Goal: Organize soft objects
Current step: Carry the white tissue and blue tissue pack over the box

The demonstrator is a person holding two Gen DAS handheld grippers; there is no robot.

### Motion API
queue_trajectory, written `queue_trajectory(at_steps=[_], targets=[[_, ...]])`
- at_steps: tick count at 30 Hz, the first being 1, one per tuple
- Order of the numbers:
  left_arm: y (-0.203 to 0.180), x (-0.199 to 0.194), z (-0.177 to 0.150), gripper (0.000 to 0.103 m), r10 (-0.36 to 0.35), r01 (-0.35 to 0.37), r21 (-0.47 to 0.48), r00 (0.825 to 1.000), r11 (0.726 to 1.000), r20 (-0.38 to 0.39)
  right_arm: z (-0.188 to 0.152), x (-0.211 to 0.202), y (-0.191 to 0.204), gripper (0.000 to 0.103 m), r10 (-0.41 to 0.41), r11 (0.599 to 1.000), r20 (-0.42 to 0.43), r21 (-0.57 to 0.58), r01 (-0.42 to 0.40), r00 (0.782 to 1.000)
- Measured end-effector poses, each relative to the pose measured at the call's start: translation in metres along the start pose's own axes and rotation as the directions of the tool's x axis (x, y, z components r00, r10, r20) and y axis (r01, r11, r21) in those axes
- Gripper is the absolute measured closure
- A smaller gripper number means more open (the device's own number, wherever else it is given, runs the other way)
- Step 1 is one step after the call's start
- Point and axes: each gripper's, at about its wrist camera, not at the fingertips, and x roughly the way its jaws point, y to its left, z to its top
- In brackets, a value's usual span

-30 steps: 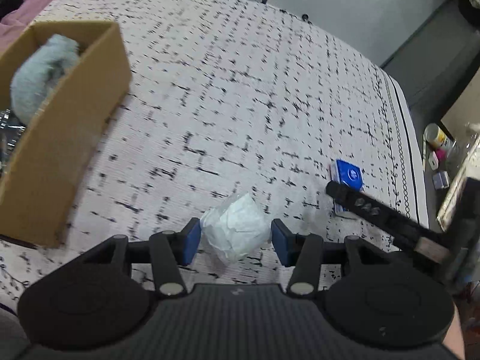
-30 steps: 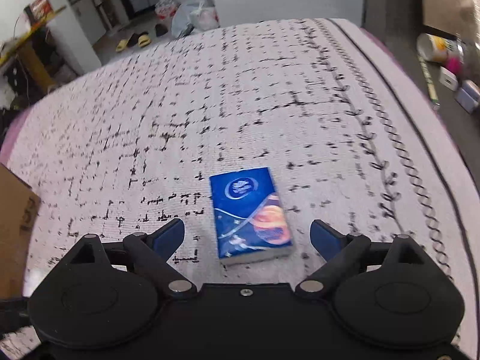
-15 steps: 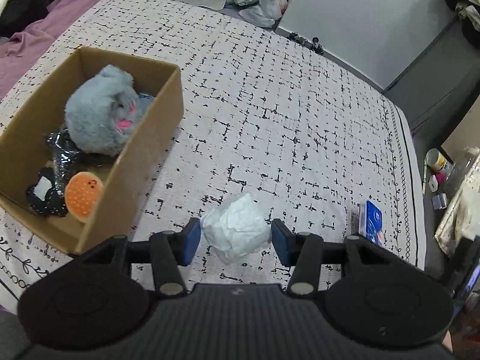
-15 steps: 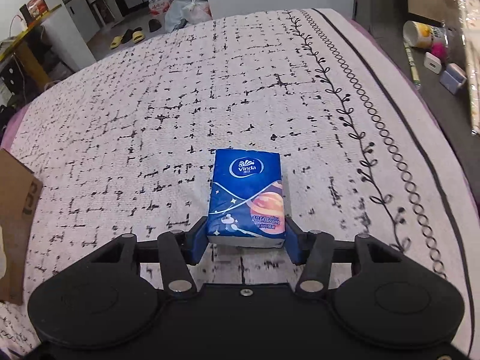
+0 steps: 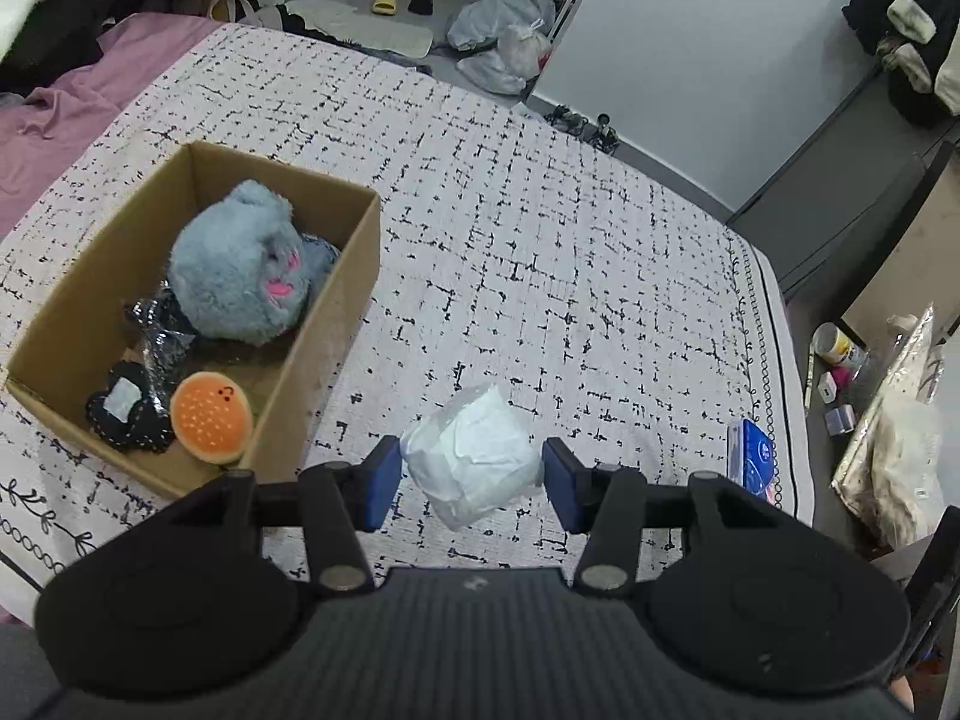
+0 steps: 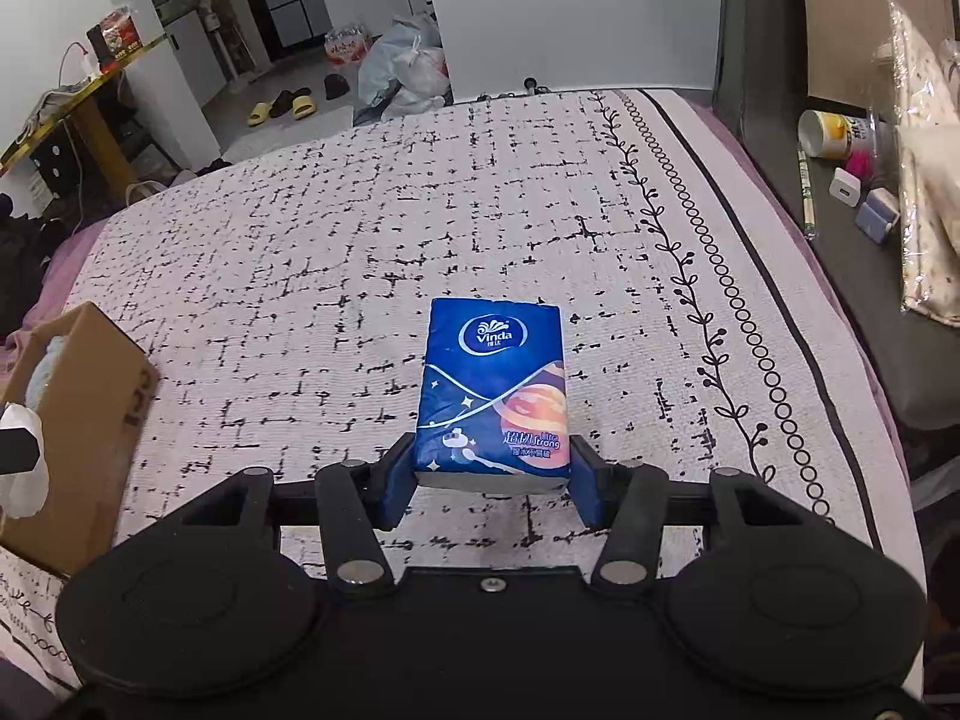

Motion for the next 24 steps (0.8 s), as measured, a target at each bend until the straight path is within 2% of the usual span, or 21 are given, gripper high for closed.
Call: queue_trajectory(at_steps=[6,14,24], targets=[[0.013,-0.015,0.004,0.053,-0.021,0.021,-0.014,0.999,1.0,0.034,-0.002,-0.018,0.011,0.052,-0.002,1.0,0.015,0.016,0.001,1.0],[0.04,-0.028,0.011,0.053,-0.026,0.03,-0.054,0.997,0.998,0.07,0.004,-0.043,0.034,0.052,0.039,0.999,0.048,0.03,-0.041,0.998],[0.081,-0.042,0.027,0.053,-0.013,0.025,-0.109,0.994,0.994,0.113,0.009,-0.051,0.074,0.052,0.067,0.998,0.07,-0.009,-0.066,0.995]])
